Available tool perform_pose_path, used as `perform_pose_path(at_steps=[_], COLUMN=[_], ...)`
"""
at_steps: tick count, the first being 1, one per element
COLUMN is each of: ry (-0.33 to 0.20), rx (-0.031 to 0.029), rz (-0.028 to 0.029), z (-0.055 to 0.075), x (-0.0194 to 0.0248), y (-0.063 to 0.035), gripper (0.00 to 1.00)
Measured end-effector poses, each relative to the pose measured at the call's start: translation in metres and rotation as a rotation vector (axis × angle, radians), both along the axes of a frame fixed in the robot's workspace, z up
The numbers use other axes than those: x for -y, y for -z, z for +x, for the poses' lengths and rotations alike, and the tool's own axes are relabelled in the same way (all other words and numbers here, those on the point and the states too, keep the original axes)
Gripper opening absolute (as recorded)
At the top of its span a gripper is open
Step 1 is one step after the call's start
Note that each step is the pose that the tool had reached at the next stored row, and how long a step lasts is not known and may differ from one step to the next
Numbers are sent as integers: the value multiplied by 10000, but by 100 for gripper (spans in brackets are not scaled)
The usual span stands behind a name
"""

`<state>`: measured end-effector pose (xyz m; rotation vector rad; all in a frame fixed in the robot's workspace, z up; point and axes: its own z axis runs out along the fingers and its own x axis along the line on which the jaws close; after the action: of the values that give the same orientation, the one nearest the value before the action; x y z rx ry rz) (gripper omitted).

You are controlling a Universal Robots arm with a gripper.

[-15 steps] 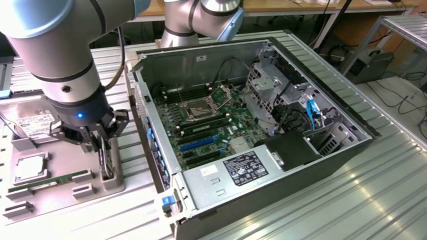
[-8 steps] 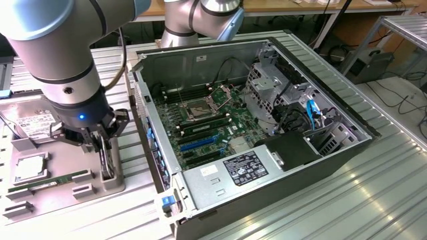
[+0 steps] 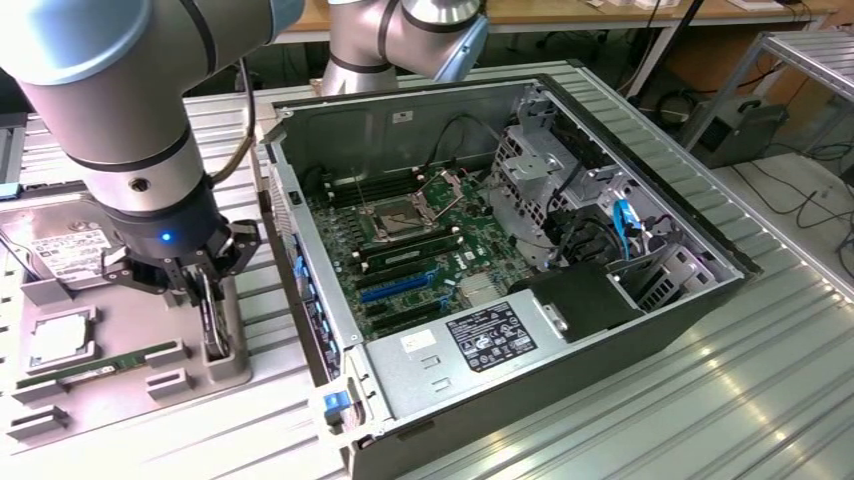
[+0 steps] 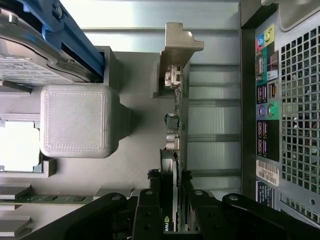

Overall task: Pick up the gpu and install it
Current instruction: 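Pick up the gpu and move the gpu toward the slot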

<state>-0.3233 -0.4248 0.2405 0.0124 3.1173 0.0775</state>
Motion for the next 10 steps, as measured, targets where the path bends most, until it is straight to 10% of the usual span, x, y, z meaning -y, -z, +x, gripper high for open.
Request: perform_pose_path(at_steps=[10], ry=[-27], rx=[0], rz=[-5], z=[21], x=[-13], y=[-70], gripper=[26])
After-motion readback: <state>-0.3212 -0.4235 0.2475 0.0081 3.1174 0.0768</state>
